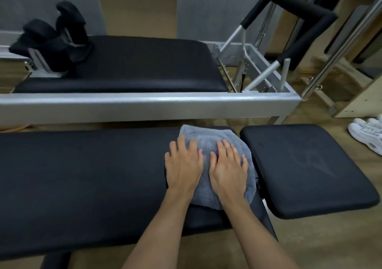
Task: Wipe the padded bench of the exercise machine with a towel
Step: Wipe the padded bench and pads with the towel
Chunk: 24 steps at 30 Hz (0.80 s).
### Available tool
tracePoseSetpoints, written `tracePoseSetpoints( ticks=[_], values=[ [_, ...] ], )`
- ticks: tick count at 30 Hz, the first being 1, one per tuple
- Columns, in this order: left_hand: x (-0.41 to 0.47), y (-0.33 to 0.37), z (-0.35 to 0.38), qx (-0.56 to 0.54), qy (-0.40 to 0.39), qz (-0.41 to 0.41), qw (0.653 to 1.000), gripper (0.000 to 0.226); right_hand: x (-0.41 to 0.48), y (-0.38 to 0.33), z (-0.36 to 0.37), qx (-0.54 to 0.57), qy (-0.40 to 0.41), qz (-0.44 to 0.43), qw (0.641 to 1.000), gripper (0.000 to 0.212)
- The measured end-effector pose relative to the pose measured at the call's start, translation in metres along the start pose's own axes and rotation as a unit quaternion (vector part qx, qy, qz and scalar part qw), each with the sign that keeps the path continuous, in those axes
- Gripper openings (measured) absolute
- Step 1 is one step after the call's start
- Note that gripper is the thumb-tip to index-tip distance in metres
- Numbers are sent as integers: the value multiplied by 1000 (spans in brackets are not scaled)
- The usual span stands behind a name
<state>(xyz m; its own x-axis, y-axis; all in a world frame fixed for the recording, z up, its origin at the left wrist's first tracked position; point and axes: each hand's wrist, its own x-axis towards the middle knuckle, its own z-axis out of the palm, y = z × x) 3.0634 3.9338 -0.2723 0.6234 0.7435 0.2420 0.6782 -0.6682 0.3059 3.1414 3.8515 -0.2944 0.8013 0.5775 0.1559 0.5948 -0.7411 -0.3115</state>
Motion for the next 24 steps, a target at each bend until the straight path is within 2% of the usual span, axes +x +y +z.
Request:
tracePoseSetpoints(
  ticks=[3, 6, 8, 10, 12, 15, 19, 24],
  values=[
    [-2, -5, 0, -70, 21, -30, 997, 33, 0, -3, -2, -8, 21, 8, 1000, 49],
    [0, -6, 2, -145, 32, -41, 988, 43, 1, -2, -5, -13, 13, 11, 1000, 36],
    [0, -2, -2, -179, 18, -61, 982, 51, 3, -4, -11, -17, -4, 14, 1000, 25],
    [-1, 8, -7, -205, -3, -114, 972, 57, 4, -3, -15, -25, -17, 7, 1000, 21],
    [-1, 18, -13, -213, -21, -160, 964, 54, 6, 1, -16, -8, -16, -19, 1000, 20],
    [2, 36, -17, -209, -20, -187, 960, 43, 10, 14, -20, 43, -24, -42, 998, 20],
    [1, 92, -36, -255, 9, -174, 951, 39, 23, 48, -57, 152, 23, -31, 988, 20],
    [13, 209, -43, -349, 60, -126, 927, 32, 58, 125, -141, 249, 123, -29, 960, 18]
  ],
)
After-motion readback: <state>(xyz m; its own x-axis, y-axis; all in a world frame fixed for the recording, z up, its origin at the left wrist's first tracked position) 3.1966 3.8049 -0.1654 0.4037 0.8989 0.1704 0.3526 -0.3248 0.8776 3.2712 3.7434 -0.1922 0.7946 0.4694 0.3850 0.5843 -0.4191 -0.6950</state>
